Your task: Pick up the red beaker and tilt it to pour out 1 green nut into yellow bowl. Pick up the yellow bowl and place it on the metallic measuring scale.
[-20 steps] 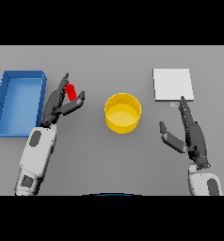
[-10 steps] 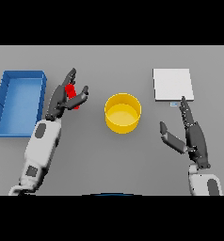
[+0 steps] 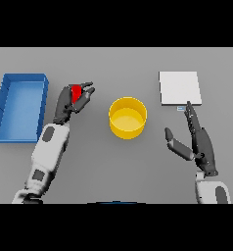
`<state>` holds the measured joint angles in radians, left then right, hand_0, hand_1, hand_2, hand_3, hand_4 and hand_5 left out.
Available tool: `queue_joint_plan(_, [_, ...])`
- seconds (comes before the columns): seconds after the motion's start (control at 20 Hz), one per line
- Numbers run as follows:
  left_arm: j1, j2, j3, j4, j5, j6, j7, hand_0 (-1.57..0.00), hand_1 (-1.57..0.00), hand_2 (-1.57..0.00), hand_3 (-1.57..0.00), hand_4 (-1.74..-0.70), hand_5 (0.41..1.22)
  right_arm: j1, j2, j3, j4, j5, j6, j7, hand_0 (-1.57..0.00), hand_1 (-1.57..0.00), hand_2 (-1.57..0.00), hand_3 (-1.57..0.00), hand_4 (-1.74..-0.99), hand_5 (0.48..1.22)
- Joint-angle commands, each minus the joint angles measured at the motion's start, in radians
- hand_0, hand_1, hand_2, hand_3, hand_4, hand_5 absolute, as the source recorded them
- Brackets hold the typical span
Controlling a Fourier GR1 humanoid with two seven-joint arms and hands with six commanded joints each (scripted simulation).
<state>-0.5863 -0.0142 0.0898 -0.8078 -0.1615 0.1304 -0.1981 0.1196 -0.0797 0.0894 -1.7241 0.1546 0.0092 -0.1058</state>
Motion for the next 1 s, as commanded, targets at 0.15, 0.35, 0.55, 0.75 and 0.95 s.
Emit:
queue_joint_plan(0.15, [-0.005, 0.008, -0.012, -0.032, 0.027, 0.013, -0.023, -1.49, -1.50, -1.50, -1.50, -1.66, 1.108, -0.021, -0.006, 0.003, 0.018, 0.021, -0.007, -0.007, 0.00, 0.00, 0.00, 0.00, -1.274, 0.674])
queue_joint_plan(0.35, [-0.008, 0.032, -0.054, -0.132, 0.023, 0.043, 0.016, -1.54, -1.54, -1.54, -1.54, -1.71, 1.097, -0.014, -0.015, 0.006, 0.013, 0.032, -0.006, -0.020, 0.00, 0.00, 0.00, 0.00, -1.255, 0.672])
queue_joint_plan(0.55, [-0.036, 0.094, -0.184, -0.219, -0.075, 0.018, 0.130, -1.56, -1.56, -1.56, -1.56, -1.73, 1.113, -0.015, 0.000, 0.025, 0.005, 0.070, -0.028, -0.001, 0.00, 0.00, 0.00, 0.00, -1.247, 0.685])
queue_joint_plan(0.75, [-0.036, 0.164, -0.313, -0.282, -0.166, -0.039, 0.205, -1.56, -1.56, -1.56, -1.56, -1.73, 1.117, 0.013, -0.005, 0.026, -0.017, 0.072, -0.028, -0.010, 0.00, 0.00, 0.00, 0.00, -1.243, 0.696])
queue_joint_plan(0.95, [-0.024, 0.204, -0.388, -0.327, -0.211, -0.053, 0.250, -1.56, -1.56, -1.56, -1.56, -1.73, 1.112, 0.006, -0.011, 0.022, -0.014, 0.063, -0.020, 0.008, 0.00, 0.00, 0.00, 0.00, -1.248, 0.711])
